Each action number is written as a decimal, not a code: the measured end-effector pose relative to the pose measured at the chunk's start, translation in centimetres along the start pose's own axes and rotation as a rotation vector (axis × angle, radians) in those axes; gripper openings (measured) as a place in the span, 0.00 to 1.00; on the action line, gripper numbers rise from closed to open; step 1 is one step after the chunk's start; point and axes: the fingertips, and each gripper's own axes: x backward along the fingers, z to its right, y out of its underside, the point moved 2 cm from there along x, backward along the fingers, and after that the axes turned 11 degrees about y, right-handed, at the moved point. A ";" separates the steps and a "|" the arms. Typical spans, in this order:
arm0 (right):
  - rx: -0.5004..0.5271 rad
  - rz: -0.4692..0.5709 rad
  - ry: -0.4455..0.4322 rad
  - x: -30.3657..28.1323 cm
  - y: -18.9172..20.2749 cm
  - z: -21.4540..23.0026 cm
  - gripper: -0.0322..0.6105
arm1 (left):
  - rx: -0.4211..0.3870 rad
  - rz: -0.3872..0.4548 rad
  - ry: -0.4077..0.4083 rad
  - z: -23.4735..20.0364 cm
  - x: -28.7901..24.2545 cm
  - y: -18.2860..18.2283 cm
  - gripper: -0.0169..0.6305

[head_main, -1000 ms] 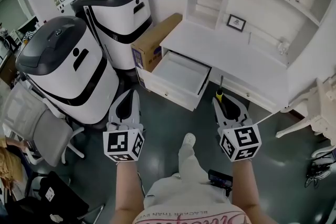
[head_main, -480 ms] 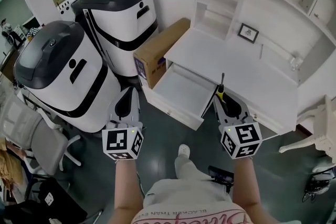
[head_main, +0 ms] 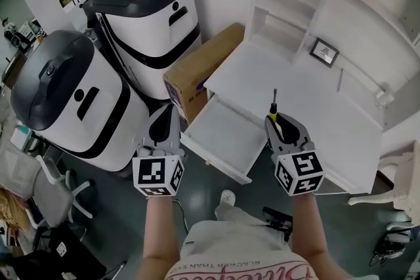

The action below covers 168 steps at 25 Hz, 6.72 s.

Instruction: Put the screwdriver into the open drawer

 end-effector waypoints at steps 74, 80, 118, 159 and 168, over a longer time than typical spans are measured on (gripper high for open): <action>-0.030 -1.120 0.013 -21.2 41.5 -8.5 0.17 | 0.141 -0.328 0.140 -7.3 -9.8 15.9 0.04; -0.124 -1.095 0.000 -21.5 40.6 -9.2 0.41 | 0.144 -0.328 0.131 -7.6 -9.4 15.9 0.04; 0.007 -0.572 -0.106 -14.4 14.7 -5.6 0.47 | 0.064 -0.083 0.188 -3.4 -10.2 3.8 0.04; 0.038 0.382 0.234 0.0 -18.5 5.0 0.06 | -0.155 0.261 0.245 1.5 -12.4 -15.0 0.04; 0.070 0.377 0.234 -0.5 -18.8 4.0 0.06 | -0.161 0.275 0.231 0.8 -11.8 -15.6 0.04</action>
